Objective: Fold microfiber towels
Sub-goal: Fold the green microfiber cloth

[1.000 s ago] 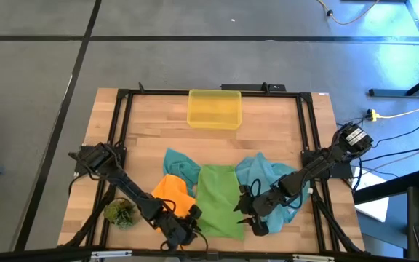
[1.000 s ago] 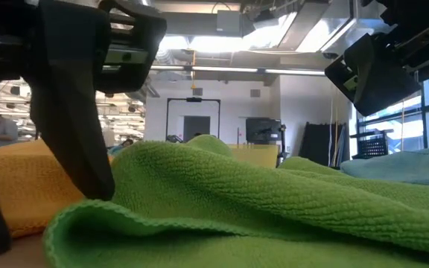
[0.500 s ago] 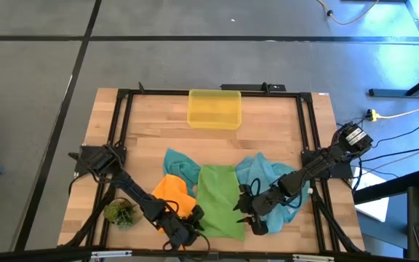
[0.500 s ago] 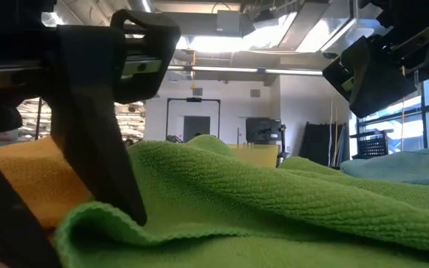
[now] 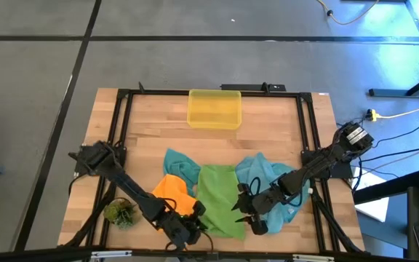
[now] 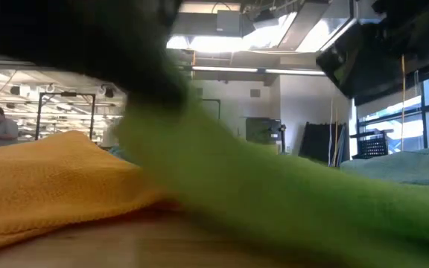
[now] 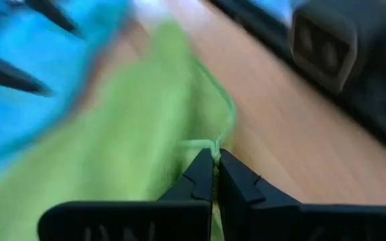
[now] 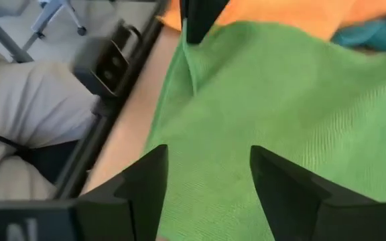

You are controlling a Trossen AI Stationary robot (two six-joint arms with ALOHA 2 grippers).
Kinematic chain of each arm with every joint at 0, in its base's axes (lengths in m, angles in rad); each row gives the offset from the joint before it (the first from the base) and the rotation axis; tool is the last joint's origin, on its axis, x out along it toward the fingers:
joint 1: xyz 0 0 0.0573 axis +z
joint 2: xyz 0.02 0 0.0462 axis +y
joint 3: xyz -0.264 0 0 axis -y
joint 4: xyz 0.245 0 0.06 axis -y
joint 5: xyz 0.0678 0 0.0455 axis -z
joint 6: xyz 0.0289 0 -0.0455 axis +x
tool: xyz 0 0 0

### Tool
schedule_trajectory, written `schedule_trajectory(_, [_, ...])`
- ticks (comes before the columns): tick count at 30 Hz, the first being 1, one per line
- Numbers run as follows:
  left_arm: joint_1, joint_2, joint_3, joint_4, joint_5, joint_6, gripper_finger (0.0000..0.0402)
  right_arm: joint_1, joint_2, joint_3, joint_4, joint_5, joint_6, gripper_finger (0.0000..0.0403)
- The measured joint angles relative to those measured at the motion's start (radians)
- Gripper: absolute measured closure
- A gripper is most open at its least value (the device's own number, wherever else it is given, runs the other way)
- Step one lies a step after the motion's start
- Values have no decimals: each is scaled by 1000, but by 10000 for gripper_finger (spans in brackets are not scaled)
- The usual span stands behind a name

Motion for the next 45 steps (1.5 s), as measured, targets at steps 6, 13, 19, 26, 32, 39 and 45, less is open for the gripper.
schedule_trajectory(6, [-2,-53,-3,-47,-6,-24,401,16,-104,120,-124,9,-101,204])
schedule_trajectory(13, [-20,-87,-1,-9,-45,-21,401,74,-100,145,-190,92,-124,206])
schedule_trajectory(19, [-38,-147,6,-61,-157,4,401,120,-100,143,-192,214,-99,206])
schedule_trajectory(26, [-12,-196,6,27,-263,144,401,130,-107,143,-194,268,-172,206])
schedule_trajectory(32, [93,-284,6,56,-250,253,401,105,-182,143,-195,286,-186,206])
schedule_trajectory(39, [209,-437,7,59,-162,369,401,119,-378,143,-269,493,-229,206])
schedule_trajectory(45, [244,-520,8,55,-59,412,401,125,-495,143,-335,581,-178,206])
